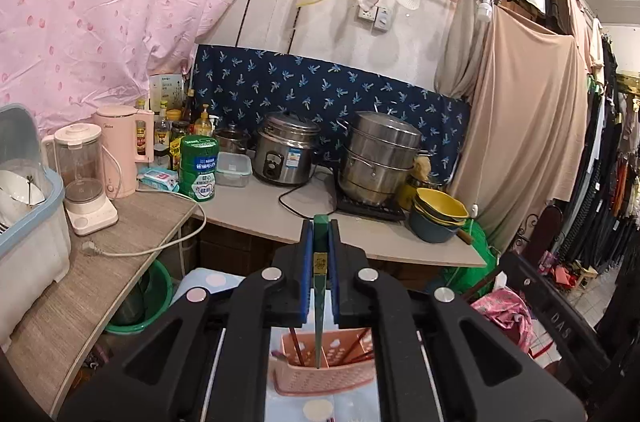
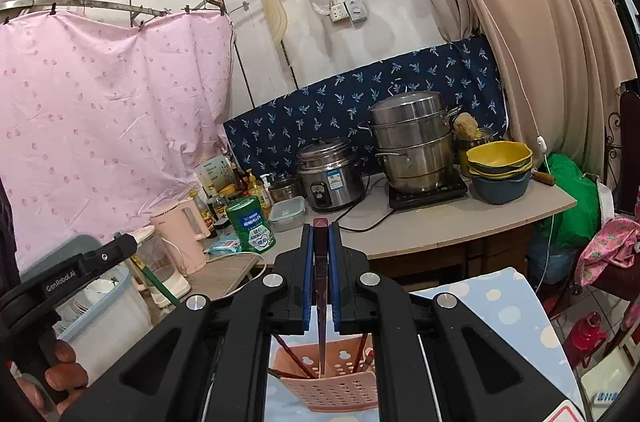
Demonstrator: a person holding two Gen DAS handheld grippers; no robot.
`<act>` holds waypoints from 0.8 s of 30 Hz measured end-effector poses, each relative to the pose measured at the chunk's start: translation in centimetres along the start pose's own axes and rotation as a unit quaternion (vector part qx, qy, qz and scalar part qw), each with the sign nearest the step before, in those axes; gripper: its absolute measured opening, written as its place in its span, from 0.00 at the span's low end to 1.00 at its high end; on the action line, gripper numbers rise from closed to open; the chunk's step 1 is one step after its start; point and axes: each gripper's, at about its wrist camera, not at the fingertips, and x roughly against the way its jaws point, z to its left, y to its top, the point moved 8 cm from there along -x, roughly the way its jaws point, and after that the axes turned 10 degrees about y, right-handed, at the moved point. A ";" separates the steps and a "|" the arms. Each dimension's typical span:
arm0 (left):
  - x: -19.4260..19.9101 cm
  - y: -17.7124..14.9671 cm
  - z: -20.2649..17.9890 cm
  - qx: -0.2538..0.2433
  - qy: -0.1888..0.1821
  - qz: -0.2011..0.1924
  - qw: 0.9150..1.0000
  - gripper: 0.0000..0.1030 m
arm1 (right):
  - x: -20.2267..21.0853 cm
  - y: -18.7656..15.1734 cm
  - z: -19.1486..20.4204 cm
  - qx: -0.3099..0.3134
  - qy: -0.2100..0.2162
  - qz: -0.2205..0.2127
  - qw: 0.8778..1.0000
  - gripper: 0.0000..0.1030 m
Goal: Organize utensils
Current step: 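Lift both chopsticks upright and carry them over the pink holder, then open both tools to drop the chopsticks into the holder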
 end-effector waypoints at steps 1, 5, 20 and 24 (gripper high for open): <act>-0.6 -0.1 -0.1 -0.001 0.002 0.001 1.000 0.07 | -0.7 -0.2 -0.3 0.001 -0.004 0.005 1.000 0.07; -2.8 -1.3 -0.4 -0.004 0.004 0.019 1.000 0.07 | -3.1 -1.8 -1.7 -0.005 -0.014 0.027 1.000 0.07; -8.0 -7.8 -0.3 -0.011 0.014 0.081 0.997 0.07 | -7.4 -7.9 -5.0 -0.028 -0.026 0.108 0.993 0.08; -7.9 -8.2 -0.3 -0.014 0.025 0.078 0.997 0.17 | -7.1 -8.2 -4.7 -0.015 -0.027 0.109 0.994 0.16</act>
